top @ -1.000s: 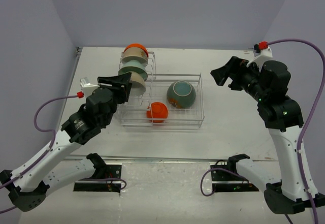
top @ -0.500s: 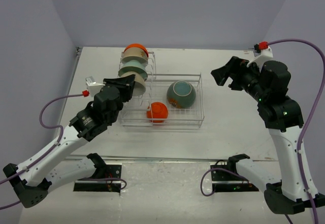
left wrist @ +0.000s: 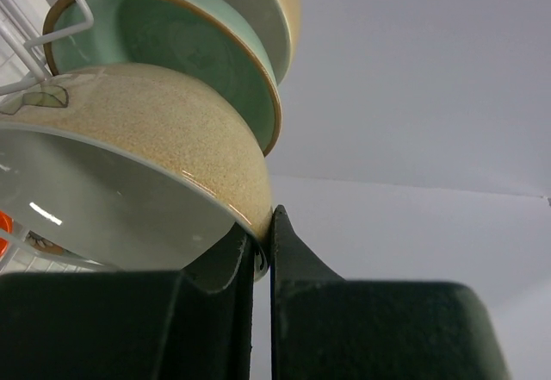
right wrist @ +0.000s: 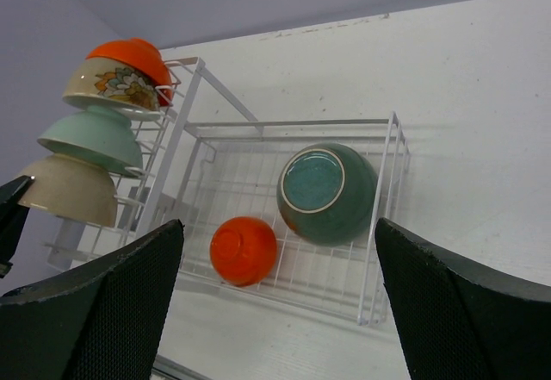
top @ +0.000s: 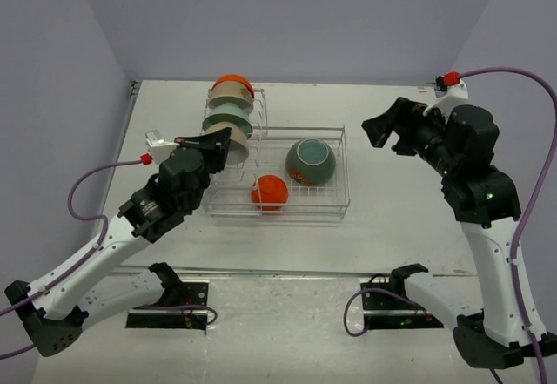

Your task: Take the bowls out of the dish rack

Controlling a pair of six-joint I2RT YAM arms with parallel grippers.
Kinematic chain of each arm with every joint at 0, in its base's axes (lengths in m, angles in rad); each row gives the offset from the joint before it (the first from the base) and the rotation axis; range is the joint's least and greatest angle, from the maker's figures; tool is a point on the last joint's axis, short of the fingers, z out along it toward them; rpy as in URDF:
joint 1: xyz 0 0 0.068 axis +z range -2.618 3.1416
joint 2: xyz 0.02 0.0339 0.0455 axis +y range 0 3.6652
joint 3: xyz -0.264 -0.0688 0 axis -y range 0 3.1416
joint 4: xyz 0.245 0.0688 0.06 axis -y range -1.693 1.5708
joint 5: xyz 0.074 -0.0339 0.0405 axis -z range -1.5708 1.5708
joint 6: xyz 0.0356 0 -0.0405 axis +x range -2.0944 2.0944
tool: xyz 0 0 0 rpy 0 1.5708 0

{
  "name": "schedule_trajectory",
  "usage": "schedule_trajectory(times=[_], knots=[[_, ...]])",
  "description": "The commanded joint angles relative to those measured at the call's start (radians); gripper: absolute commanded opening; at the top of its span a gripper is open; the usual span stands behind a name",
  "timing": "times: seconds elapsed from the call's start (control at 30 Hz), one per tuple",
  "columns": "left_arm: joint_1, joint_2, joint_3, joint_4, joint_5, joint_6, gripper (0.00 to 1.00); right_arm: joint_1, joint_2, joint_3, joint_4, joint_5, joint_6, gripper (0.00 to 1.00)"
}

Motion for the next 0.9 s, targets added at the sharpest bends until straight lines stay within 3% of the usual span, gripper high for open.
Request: schedule_trajectory(times=[0.0,0.23,0.87], knots=[[0.000,-0.021,0.014,-0.008,-0.037,0.044,0.00,0.008,-0.010,0.006,0.010,0.016,-0.019,0.92],[-0.003,-0.042,0.036,0.031,0.009,0.077,0.00,0.009,-0.006,-0.001,0.018,0.016,-0.019,0.99],[-0.004,-0.077,0.178,0.087,0.103,0.157,0.00,0.011,0.000,0.003,0.022,0.042,-0.024,0.99]])
